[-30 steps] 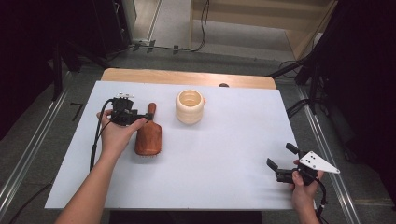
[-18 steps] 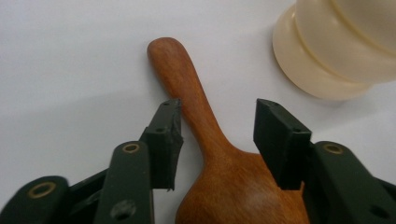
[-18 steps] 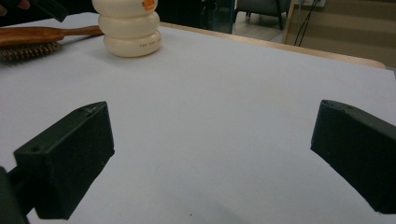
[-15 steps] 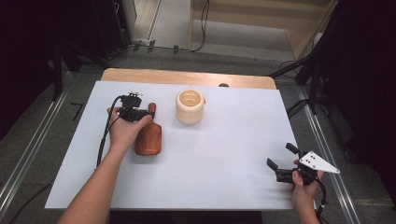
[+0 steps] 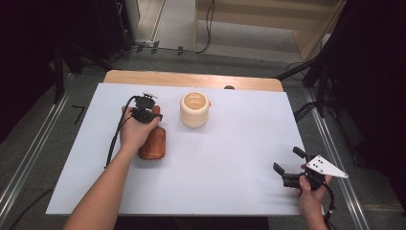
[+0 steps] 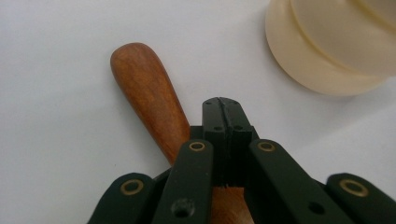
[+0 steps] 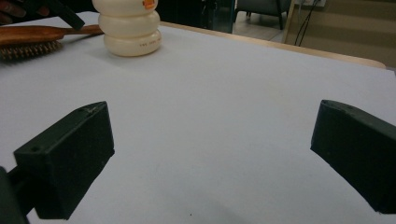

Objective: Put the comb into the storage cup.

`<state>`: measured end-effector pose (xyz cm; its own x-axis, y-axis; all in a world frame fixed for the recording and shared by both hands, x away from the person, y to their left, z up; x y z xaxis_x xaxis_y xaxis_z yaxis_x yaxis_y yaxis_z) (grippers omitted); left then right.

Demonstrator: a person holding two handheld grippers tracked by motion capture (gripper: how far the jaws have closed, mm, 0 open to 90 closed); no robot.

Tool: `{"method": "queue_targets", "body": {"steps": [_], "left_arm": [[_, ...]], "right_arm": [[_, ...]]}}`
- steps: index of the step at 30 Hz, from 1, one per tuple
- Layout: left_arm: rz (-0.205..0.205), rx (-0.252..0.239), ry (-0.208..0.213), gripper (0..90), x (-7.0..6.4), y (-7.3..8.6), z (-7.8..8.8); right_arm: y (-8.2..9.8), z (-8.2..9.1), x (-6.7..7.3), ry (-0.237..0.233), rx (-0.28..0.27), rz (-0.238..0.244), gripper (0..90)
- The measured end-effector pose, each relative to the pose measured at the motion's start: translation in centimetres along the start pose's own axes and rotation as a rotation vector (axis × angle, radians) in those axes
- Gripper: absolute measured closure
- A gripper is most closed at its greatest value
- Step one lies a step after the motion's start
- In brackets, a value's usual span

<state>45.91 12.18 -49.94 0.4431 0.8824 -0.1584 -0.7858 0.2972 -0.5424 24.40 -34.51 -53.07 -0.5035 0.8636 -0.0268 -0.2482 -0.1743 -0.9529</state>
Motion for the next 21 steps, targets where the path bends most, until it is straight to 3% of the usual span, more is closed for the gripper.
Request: {"method": "queue_targets", "body": {"steps": [9,21], "left_arm": [[-0.031,0.042,-0.015,90.0,0.6,0.3,-0.8],[-0.023,0.062,-0.021,90.0,2.3,1.5,0.1]], "right_arm": [[0.0,0.0,0.0,0.000,0.003,0.002,0.0],[0.0,-0.1,0.1,0.006,0.008,0.005,0.0]]}}
Point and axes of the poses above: each handheld gripper's, and its own axes: z roughly backward along the jaws, y roughly out of its underside, x roughly to its left, the point moved 4 cm from there along -z, roughly forward along the jaws, and after that the axes turned 4 degrees about z, right-handed, at the moved point
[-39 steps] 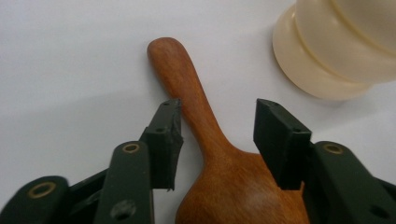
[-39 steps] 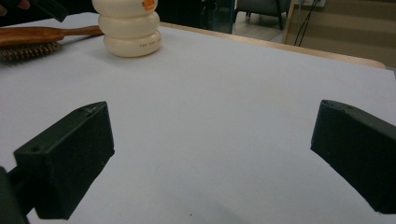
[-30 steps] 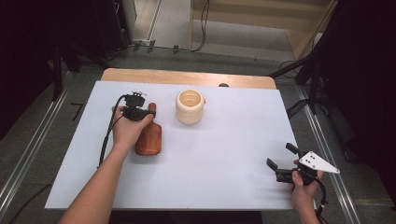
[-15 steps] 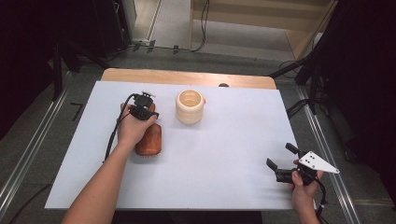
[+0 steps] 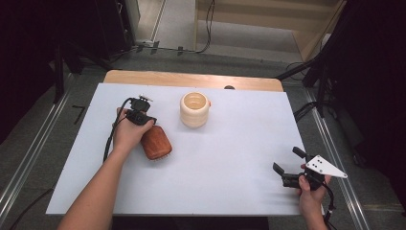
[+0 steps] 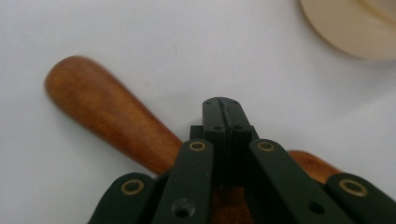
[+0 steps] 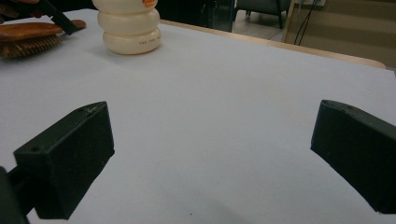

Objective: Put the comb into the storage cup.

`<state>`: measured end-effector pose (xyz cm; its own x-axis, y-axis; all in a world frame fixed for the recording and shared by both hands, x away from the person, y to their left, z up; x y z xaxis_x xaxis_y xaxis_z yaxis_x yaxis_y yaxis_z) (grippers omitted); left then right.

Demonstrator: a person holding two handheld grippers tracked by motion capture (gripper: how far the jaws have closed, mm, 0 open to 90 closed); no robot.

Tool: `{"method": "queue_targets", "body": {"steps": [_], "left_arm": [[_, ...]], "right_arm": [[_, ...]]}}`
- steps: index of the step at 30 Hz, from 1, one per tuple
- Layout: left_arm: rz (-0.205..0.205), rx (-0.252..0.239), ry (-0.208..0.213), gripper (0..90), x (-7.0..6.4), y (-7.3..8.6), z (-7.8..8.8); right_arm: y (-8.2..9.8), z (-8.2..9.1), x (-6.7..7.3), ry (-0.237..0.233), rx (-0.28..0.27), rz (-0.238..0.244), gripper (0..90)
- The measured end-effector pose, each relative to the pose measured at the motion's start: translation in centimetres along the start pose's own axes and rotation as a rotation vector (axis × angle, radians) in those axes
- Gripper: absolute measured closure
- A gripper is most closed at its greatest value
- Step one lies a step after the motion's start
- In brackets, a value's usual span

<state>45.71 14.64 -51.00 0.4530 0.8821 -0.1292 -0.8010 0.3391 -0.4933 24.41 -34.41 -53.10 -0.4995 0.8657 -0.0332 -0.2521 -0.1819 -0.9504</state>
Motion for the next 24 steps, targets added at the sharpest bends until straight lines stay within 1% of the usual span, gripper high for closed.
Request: {"method": "queue_targets", "body": {"steps": [4,7,11,14,15,18,24], "left_arm": [[0.001,0.005,-0.004,90.0,0.7,0.7,0.6],[0.013,0.003,-0.007,90.0,1.4,1.4,1.2],[0.029,0.000,-0.006,90.0,2.6,2.7,1.9],[0.032,0.007,-0.001,90.0,3.1,3.8,2.4],[0.036,0.005,0.006,90.0,3.2,4.1,2.6],[0.026,0.007,0.011,90.0,3.3,5.2,3.1],[0.008,-0.004,0.024,90.0,3.0,7.4,4.2]], "right_arm": [[0.0,0.0,0.0,-0.001,0.000,0.004,0.0],[0.0,0.0,0.0,-0.001,0.000,0.004,0.0],[0.0,-0.1,0.0,-0.001,0.002,0.006,0.0],[0.0,-0.1,0.0,-0.002,0.002,0.008,0.0],[0.0,-0.1,0.1,-0.002,0.005,0.007,0.0],[0.0,-0.1,0.1,-0.001,0.006,0.006,0.0],[0.0,-0.1,0.1,0.000,0.007,0.006,0.0]]}}
Point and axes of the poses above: each handheld gripper's, and its own axes: z roughly backward along the jaws, y roughly out of its underside, x roughly to its left, the point moved 4 cm from there along -z, roughly forward along the jaws, and after that the axes turned 4 degrees about z, right-handed, at the moved point
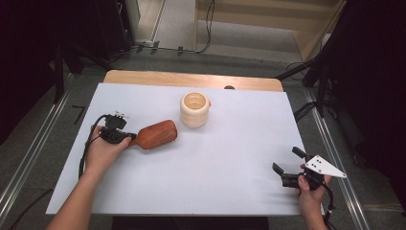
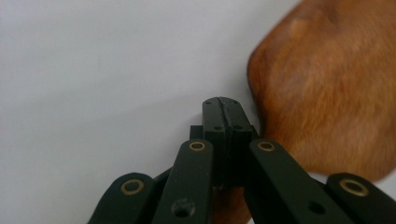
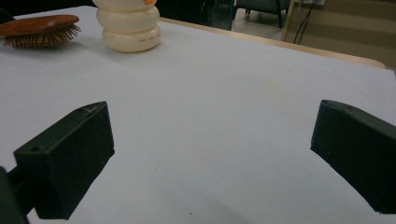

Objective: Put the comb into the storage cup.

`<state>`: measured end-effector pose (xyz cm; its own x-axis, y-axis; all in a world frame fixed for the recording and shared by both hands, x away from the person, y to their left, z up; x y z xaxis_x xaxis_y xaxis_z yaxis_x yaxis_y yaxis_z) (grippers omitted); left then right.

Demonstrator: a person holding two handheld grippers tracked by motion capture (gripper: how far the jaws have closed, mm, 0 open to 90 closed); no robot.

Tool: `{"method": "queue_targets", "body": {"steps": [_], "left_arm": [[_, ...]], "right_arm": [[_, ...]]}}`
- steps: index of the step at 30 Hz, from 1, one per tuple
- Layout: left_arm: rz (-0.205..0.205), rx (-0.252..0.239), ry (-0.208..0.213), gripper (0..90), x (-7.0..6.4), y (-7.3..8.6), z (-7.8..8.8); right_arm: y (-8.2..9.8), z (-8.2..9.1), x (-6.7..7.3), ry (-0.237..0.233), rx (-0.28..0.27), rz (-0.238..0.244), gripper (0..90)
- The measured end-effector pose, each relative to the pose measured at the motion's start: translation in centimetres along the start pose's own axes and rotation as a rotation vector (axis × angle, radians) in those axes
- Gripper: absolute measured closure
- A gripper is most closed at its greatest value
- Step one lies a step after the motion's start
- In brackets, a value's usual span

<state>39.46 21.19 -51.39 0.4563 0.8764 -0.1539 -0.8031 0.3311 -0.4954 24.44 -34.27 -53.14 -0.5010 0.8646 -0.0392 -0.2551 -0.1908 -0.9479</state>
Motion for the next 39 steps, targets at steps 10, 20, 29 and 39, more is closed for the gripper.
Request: {"method": "queue_targets", "body": {"steps": [10,20,29,39], "left_arm": [[-0.084,0.014,0.055,89.8,-1.3,2.8,1.4],[-0.112,-0.081,0.108,59.8,-2.3,2.2,4.8],[-0.216,0.030,0.060,55.0,-3.6,2.5,2.6],[-0.185,0.087,-0.043,63.0,-4.5,2.4,0.7]], "right_arm": [[0.0,0.0,0.0,0.003,0.004,0.004,0.0],[0.0,-0.1,0.1,0.006,0.010,0.013,0.0],[0.0,-0.1,0.1,0.004,0.010,0.012,0.0],[0.0,-0.1,0.1,0.003,0.009,0.013,0.0]]}}
Point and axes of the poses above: each handheld gripper's, and its own axes: z roughly backward along the jaws, y roughly out of its underside, x roughly to its left, the point moved 4 cm from there along -z, roughly forward along the jaws, and after that the axes turned 4 degrees about z, right-handed, at the moved point
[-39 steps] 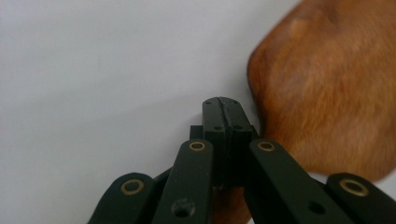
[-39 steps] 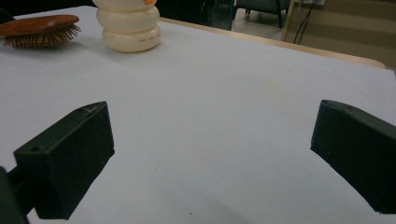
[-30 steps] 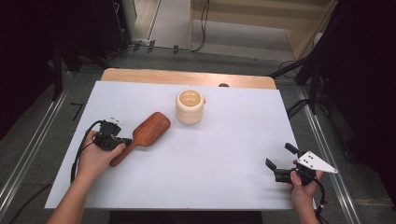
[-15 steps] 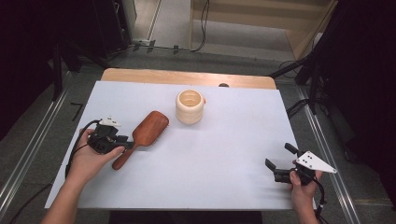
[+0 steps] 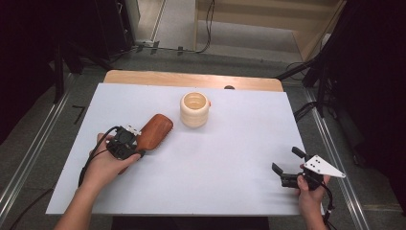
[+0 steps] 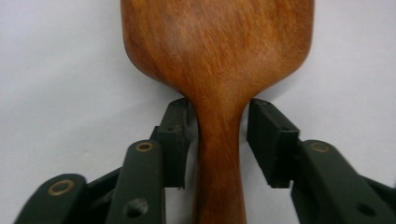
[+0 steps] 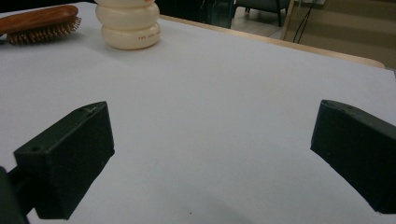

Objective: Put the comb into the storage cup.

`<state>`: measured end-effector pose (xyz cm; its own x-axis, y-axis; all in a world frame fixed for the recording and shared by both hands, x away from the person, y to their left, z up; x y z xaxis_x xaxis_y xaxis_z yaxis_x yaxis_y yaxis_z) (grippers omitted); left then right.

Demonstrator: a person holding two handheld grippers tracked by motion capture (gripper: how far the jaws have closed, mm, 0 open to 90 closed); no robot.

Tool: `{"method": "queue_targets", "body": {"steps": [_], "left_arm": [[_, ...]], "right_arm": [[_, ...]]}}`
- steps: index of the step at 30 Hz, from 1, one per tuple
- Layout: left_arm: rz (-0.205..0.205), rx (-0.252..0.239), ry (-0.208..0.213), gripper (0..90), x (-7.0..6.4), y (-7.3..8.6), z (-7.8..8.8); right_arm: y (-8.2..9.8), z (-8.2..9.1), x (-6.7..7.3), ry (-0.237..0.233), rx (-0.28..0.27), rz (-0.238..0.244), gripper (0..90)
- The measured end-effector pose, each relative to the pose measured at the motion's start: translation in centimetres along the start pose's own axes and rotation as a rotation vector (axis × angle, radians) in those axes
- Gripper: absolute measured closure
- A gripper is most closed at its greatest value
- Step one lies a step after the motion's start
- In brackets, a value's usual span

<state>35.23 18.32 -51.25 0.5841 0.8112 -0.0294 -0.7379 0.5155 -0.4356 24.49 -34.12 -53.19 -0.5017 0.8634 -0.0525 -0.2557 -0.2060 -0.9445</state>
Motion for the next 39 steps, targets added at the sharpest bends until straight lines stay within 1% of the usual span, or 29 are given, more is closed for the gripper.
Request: {"method": "queue_targets", "body": {"steps": [1,2,4,5,6,10,13,17,20,24,25,29,31,34,36,37,39], "left_arm": [[0.009,-0.009,-0.006,65.2,0.1,0.1,0.0],[0.015,-0.015,-0.004,69.0,0.2,0.1,0.1],[0.015,-0.035,-0.005,70.8,0.2,0.3,0.1],[0.023,-0.043,-0.007,71.5,0.2,0.4,0.1],[0.025,-0.048,-0.004,71.8,0.3,0.5,0.1],[0.028,-0.080,-0.017,72.1,0.1,0.7,0.1],[0.047,-0.112,-0.010,72.3,0.0,0.9,0.1],[0.041,-0.142,-0.035,72.3,-0.2,1.2,0.1],[0.051,-0.172,-0.028,72.3,-0.4,1.2,0.1],[0.070,-0.229,-0.019,72.2,-0.7,1.1,0.3],[0.070,-0.236,-0.019,72.3,-0.8,1.1,0.5],[0.083,-0.293,-0.004,72.2,-1.1,1.2,0.9],[0.085,-0.319,0.006,72.2,-1.3,1.2,1.0],[0.072,-0.341,0.003,72.2,-1.6,1.3,1.3],[0.076,-0.367,0.003,72.2,-1.9,1.2,1.5],[0.071,-0.374,0.004,72.2,-2.0,1.2,1.7],[0.074,-0.397,0.014,72.2,-2.2,1.1,2.0]], "right_arm": [[0.0,0.0,0.0,0.000,0.001,0.000,0.0],[0.0,0.0,0.0,0.001,0.001,0.003,0.0],[0.0,-0.1,0.0,0.004,0.005,0.008,0.0],[0.0,-0.1,0.1,0.005,0.006,0.008,0.0],[0.0,-0.1,0.0,0.005,0.005,0.008,0.0],[0.0,-0.1,0.0,0.008,0.006,0.007,0.0],[0.0,-0.1,0.1,0.005,0.007,0.010,0.0],[0.0,-0.1,0.1,0.006,0.007,0.008,0.0],[0.0,-0.1,0.1,0.004,0.008,0.010,0.0],[0.0,-0.1,0.1,0.003,0.009,0.010,0.0],[0.0,-0.1,0.1,0.005,0.011,0.012,0.0],[0.0,-0.2,0.1,0.008,0.012,0.017,0.0],[0.0,-0.1,0.1,0.008,0.013,0.017,0.0],[0.0,-0.1,0.2,0.005,0.013,0.015,0.0],[0.0,-0.1,0.1,0.004,0.012,0.015,0.0],[0.0,-0.1,0.1,0.003,0.012,0.016,0.0],[0.0,-0.1,0.1,0.004,0.012,0.017,0.0]]}}
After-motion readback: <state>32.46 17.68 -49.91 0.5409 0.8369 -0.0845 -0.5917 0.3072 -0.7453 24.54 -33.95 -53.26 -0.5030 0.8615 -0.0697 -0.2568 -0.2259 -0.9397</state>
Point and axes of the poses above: each handheld gripper's, and its own axes: z roughly backward along the jaws, y roughly out of its underside, x roughly to its left, the point moved 4 cm from there along -z, roughly forward along the jaws, and after that the axes turned 4 degrees about z, right-handed, at the moved point
